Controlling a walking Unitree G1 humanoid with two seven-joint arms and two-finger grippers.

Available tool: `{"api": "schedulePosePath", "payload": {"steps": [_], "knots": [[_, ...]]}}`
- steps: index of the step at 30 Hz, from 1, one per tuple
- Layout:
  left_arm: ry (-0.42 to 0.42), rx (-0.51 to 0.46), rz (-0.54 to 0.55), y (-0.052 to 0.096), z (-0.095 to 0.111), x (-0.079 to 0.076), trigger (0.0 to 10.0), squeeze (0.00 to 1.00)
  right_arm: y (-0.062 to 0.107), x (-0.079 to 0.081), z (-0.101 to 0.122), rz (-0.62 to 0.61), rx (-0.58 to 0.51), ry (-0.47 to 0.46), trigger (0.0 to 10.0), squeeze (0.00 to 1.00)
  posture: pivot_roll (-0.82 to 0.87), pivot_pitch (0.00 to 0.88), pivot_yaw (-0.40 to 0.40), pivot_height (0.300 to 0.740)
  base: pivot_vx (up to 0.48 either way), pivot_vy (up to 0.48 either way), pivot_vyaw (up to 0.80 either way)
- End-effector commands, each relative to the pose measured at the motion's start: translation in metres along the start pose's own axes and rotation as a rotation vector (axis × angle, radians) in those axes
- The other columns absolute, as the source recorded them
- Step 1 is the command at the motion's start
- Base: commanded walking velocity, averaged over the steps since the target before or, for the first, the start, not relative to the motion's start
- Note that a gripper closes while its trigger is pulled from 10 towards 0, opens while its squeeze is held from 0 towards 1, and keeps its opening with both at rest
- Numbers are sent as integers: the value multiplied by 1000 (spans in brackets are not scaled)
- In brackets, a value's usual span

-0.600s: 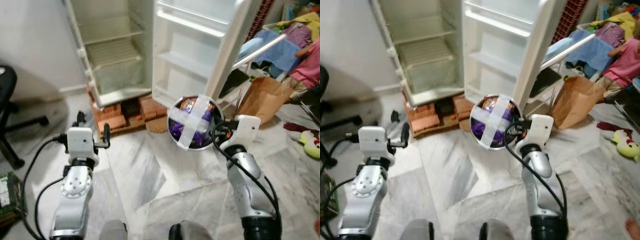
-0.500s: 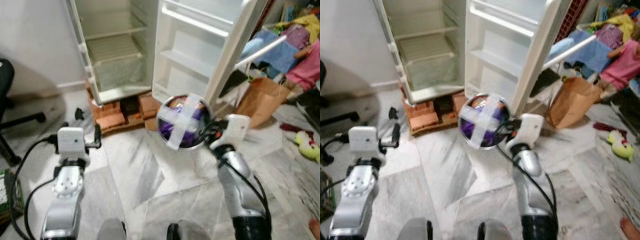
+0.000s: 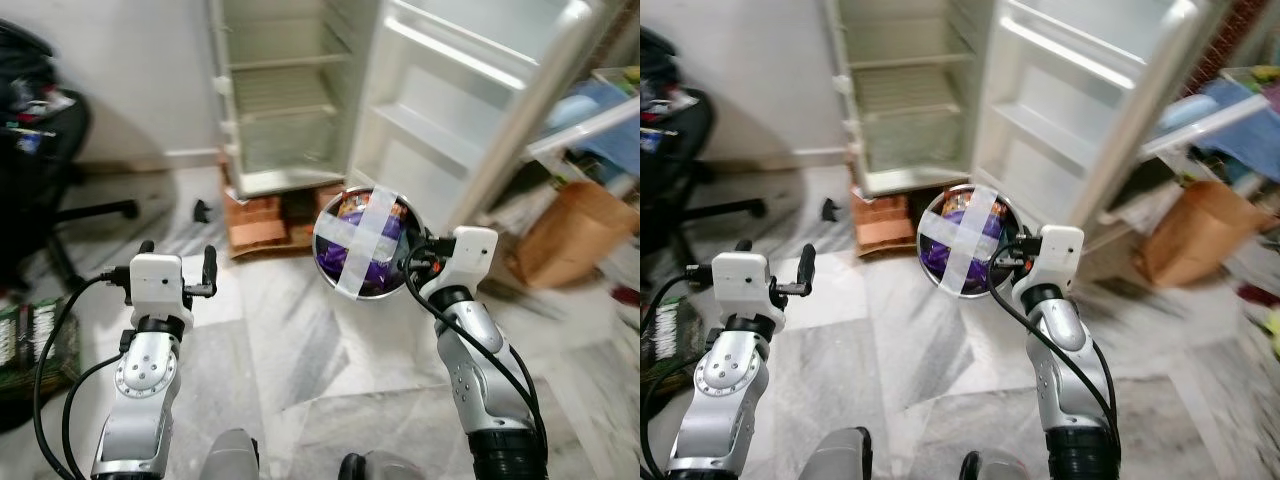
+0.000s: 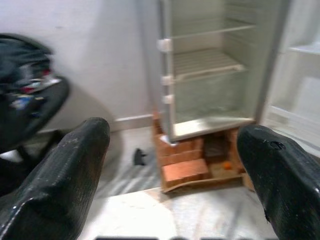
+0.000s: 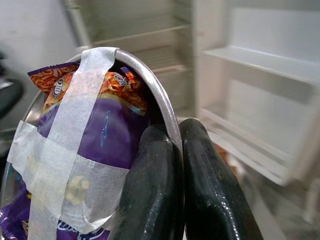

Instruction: Restocking fridge

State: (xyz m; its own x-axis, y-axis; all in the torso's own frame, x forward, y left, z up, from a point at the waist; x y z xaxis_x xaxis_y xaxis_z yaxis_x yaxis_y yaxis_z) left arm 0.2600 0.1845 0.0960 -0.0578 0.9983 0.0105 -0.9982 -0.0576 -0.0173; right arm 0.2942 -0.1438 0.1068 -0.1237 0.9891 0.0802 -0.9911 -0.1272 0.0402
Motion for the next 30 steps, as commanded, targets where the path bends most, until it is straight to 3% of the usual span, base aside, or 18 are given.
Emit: {"api": "schedulePosePath", "payload": {"steps": [1, 11, 24, 30], "knots": [[-2, -4, 1, 1, 1, 1, 10000, 0, -2, 0, 7, 4, -31, -3, 10000, 0, 42, 108, -78, 740, 469, 0, 0], [18, 6, -10, 2, -1, 0, 10000, 0, -5, 2, 10, 4, -41, -13, 10000, 0, 43, 109, -77, 740, 456, 0, 0], [31, 12, -16, 1, -1, -1, 10000, 0, -7, 5, 10, 18, -39, -4, 10000, 0, 43, 112, -76, 740, 381, 291, 0], [33, 14, -18, 0, -1, -2, 10000, 0, -7, 8, 9, 25, -37, -6, 10000, 0, 45, 111, -76, 740, 347, 331, 793]]}}
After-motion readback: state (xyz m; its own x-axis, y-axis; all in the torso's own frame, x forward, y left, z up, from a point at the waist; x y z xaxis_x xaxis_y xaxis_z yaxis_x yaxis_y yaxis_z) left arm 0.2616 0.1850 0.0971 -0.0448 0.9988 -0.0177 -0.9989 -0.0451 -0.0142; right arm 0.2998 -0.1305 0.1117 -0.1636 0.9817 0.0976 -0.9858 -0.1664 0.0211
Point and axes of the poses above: a point about 5 cm out from each wrist's last joint towards the gripper, its own y axis pointing back from the gripper into the wrist, its own z axis along the axis of the wrist's last joint, x = y × z, the point moved 1 cm from there along -y, pointing out of the wrist towards the gripper, and after that the axes turned 7 degrees about y, right-handed, at the moved point
